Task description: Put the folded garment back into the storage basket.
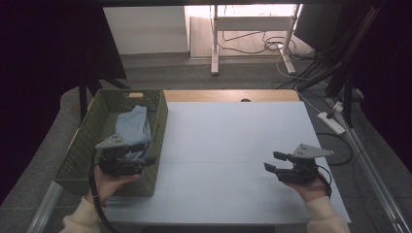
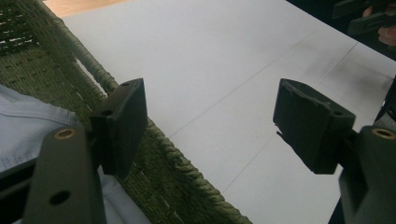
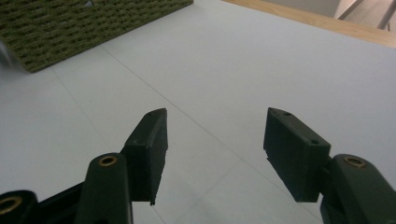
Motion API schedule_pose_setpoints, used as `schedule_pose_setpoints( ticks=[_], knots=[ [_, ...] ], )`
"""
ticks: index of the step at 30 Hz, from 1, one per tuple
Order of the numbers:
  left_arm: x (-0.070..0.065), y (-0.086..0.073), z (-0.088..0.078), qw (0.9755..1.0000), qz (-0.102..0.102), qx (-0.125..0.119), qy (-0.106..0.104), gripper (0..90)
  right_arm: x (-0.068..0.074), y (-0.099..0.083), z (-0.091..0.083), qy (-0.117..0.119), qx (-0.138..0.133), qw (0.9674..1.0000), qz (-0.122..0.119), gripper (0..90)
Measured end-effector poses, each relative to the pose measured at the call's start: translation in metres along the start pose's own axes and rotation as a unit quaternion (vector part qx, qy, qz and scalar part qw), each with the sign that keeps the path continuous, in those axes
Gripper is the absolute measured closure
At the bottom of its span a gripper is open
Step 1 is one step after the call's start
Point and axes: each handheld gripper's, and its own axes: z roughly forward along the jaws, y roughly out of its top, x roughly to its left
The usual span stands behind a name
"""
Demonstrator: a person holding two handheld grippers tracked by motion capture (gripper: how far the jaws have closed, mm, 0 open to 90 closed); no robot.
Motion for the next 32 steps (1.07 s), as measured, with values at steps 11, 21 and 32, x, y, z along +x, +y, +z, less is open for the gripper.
schedule_pose_setpoints(
  ticks=[11, 21, 32],
  knots=[
    [-0.0014, 0.0010, 0.0044, 1.0000, 0.004, 0.000, -0.005, 26.8, -0.0070, -0.0099, -0.0105, -0.012, 0.004, 0.9999, 0.005, 39.9],
    [-0.0015, 0.0011, 0.0048, 1.0000, 0.005, 0.000, -0.005, 26.8, -0.0051, -0.0088, -0.0093, -0.010, 0.006, 0.9999, -0.002, 39.7],
    [-0.0023, 0.0011, 0.0063, 1.0000, 0.006, 0.002, -0.006, 26.8, -0.0053, -0.0082, -0.0094, -0.010, 0.006, 0.9999, -0.004, 39.6]
  ],
)
